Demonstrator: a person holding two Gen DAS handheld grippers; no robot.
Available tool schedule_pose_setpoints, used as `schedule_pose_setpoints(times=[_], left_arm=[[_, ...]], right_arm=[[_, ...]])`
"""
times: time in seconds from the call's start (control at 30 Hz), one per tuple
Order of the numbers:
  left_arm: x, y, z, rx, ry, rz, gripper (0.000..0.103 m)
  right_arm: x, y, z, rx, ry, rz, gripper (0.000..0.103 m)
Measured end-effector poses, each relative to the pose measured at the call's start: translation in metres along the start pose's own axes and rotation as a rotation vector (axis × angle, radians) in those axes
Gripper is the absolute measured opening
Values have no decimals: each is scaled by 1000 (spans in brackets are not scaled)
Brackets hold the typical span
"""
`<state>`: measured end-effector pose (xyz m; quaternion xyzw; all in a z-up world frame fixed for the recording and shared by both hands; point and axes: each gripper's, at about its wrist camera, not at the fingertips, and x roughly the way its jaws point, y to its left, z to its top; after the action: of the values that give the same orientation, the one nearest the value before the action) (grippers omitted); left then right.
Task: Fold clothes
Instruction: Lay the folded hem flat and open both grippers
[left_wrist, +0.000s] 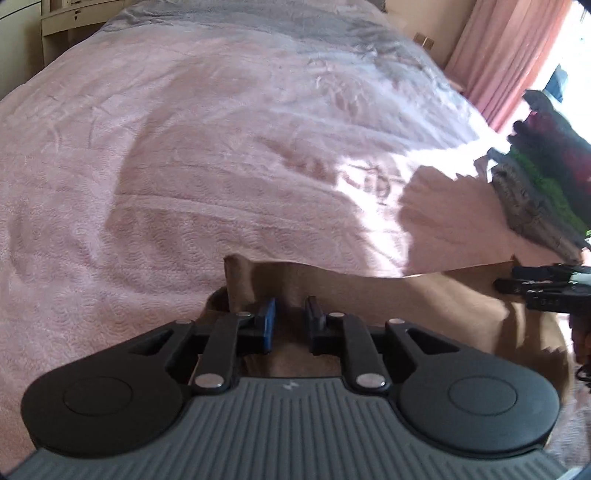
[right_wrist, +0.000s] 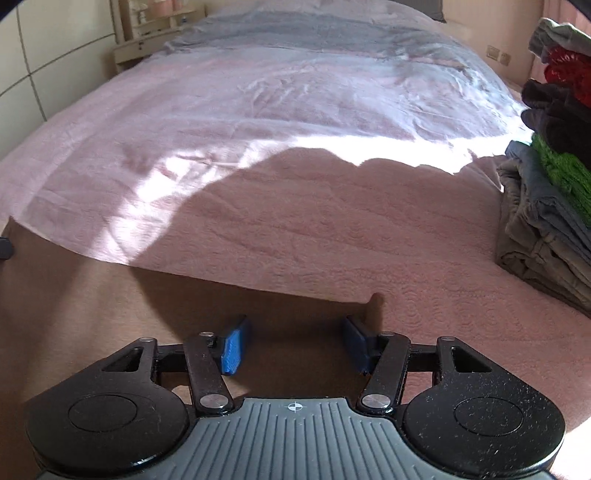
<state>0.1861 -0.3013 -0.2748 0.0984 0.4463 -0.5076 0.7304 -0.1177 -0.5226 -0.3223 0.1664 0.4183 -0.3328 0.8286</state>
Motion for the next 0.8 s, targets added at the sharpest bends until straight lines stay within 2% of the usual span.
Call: schedule_pose_setpoints(times=[0.2, 0.27, 0.3, 0.37, 0.4, 0.47, 0.5, 0.6, 0.7, 0.8], left_arm=[[6, -13, -4, 48, 9, 37, 16], [8, -19, -7, 71, 17, 34, 17], [10, -27, -13, 95, 31, 6, 17], [13, -42, -23, 144, 59, -51, 17], [19, -48, -29, 178, 72, -55, 18], [38, -53, -40, 256, 86, -8, 18], [45, -51, -45, 275, 75, 13, 15], [43, -37, -43, 248, 57, 37, 12], [17, -29, -40, 223, 35, 76, 11], [-16, -30, -43, 191, 11, 65, 12]], right_arm=[[-38, -3, 6, 68, -63, -28, 58], [-53, 10, 5, 73, -81, 29, 58], [-55, 18, 2, 68, -79, 64, 58], [-50, 36, -4, 39, -56, 102, 58], [-44, 44, -8, 19, -40, 105, 58], [-25, 52, -18, -14, -21, 72, 58], [-18, 48, -22, -15, -25, 62, 58], [-18, 33, -25, 15, -35, 14, 58], [-33, 17, -23, 51, -28, -46, 58], [-66, 10, -30, 127, -44, -1, 58]])
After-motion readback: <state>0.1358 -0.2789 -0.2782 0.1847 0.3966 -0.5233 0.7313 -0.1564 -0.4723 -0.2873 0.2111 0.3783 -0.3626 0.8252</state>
